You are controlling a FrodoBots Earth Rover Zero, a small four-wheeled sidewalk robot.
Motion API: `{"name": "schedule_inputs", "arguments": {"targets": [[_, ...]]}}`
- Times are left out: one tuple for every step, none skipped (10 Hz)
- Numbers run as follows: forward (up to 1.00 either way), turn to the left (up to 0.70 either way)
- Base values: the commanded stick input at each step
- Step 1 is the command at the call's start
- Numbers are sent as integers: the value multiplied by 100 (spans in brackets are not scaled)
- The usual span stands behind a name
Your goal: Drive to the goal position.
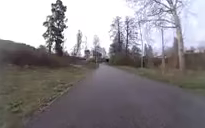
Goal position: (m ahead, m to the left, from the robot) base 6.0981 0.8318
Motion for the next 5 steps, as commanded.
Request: {"name": "schedule_inputs", "arguments": {"targets": [[70,0],[70,0],[70,0],[70,0],[70,0]]}}
